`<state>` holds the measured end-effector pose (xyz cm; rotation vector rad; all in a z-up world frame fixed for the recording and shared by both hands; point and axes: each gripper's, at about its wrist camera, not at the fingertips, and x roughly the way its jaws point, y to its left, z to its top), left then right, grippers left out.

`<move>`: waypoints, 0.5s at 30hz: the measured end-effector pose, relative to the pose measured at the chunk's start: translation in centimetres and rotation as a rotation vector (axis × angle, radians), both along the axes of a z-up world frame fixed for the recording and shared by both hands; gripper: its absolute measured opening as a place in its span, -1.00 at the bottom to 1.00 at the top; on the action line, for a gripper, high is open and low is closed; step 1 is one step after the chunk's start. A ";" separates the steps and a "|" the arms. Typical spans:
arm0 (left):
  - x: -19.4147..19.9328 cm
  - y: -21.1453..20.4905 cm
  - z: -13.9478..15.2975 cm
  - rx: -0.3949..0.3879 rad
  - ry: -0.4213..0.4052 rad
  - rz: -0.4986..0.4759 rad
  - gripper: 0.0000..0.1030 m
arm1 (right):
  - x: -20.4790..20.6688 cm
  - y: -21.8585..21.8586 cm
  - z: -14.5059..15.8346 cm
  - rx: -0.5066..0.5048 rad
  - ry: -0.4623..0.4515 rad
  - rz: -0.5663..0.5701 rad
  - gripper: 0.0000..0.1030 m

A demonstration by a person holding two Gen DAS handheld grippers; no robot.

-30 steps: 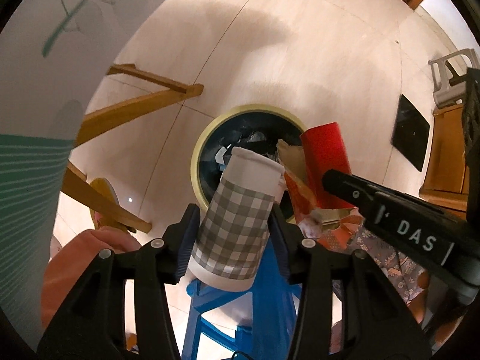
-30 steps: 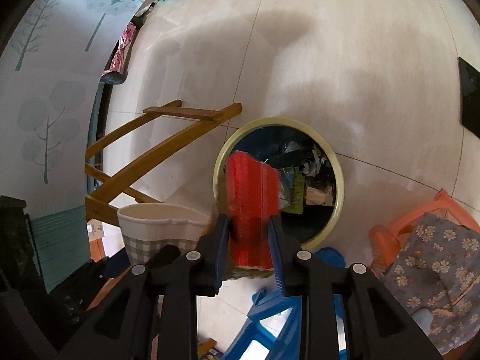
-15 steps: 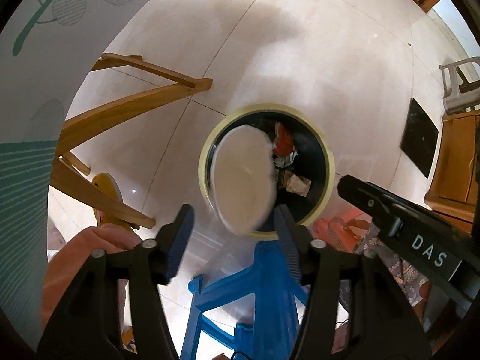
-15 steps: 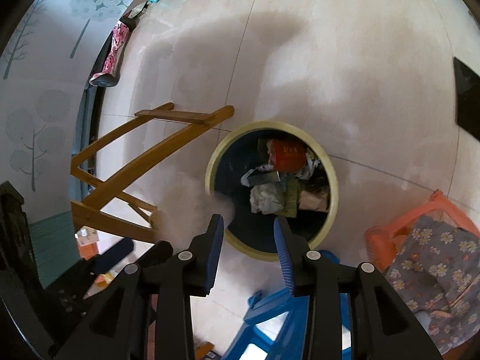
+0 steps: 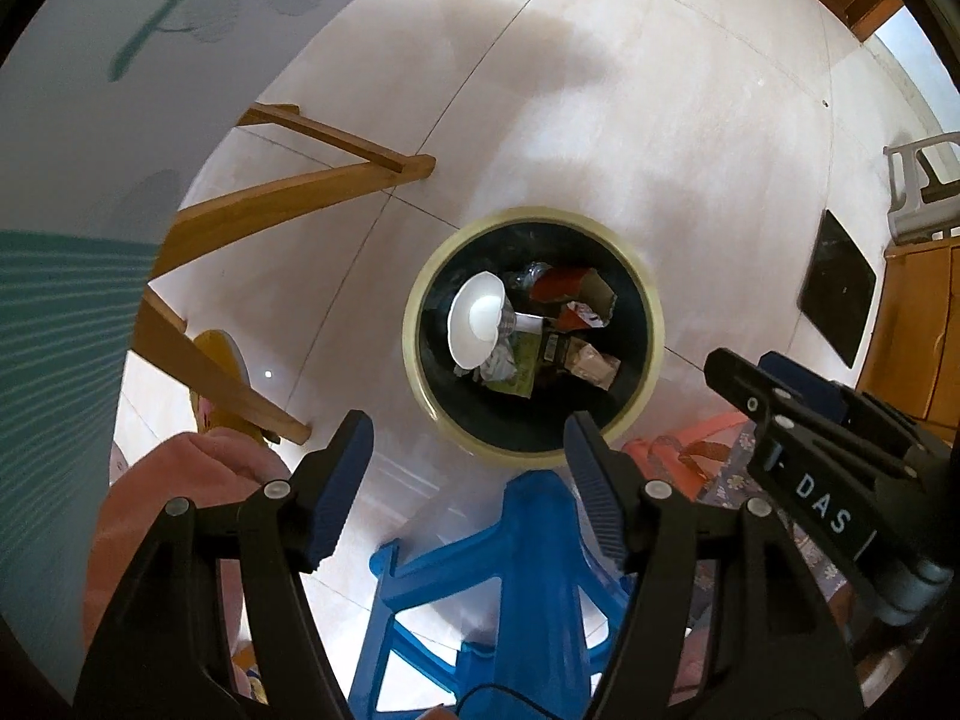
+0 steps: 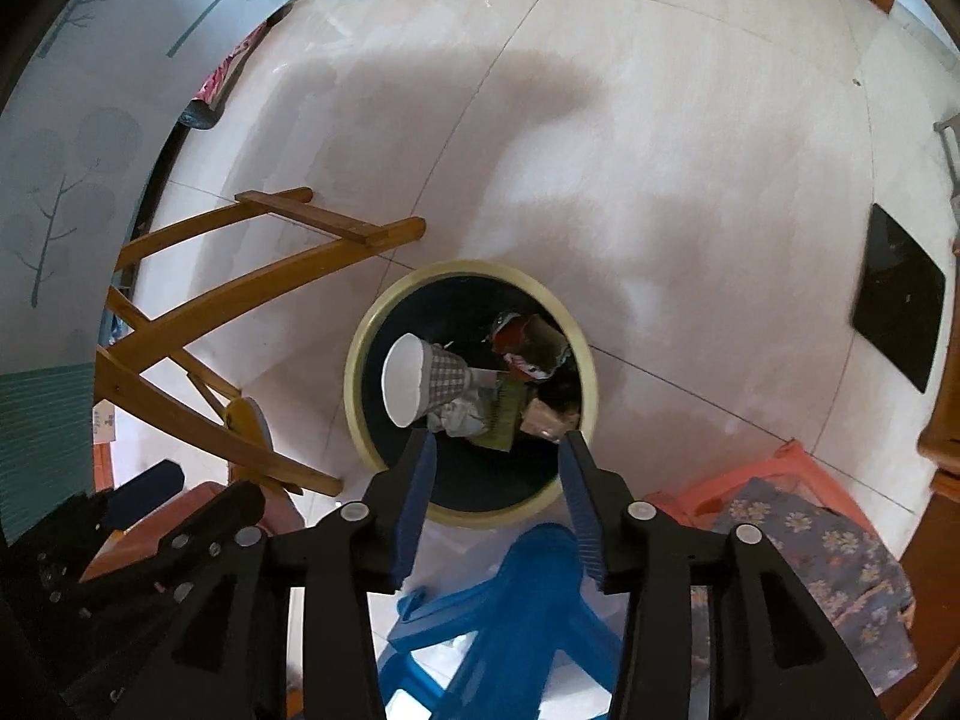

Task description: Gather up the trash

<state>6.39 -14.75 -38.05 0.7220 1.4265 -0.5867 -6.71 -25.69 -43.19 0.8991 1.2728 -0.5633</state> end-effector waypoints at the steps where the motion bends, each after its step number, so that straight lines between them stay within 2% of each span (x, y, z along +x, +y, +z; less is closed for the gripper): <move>1: -0.2 0.1 0.3 -0.004 0.006 0.002 0.23 | -0.2 0.0 0.4 -0.001 0.003 -0.002 -0.14; 5: -1.7 0.4 2.1 -0.019 0.020 -0.001 0.23 | -0.8 0.0 2.6 -0.019 0.013 0.009 -0.13; 10: -3.6 1.2 5.7 -0.044 0.011 0.008 0.22 | -1.3 1.2 6.3 -0.058 0.054 0.059 -0.11; 15: -5.1 2.1 10.0 -0.072 -0.027 0.000 0.22 | -2.1 2.6 10.7 -0.091 0.018 0.115 -0.10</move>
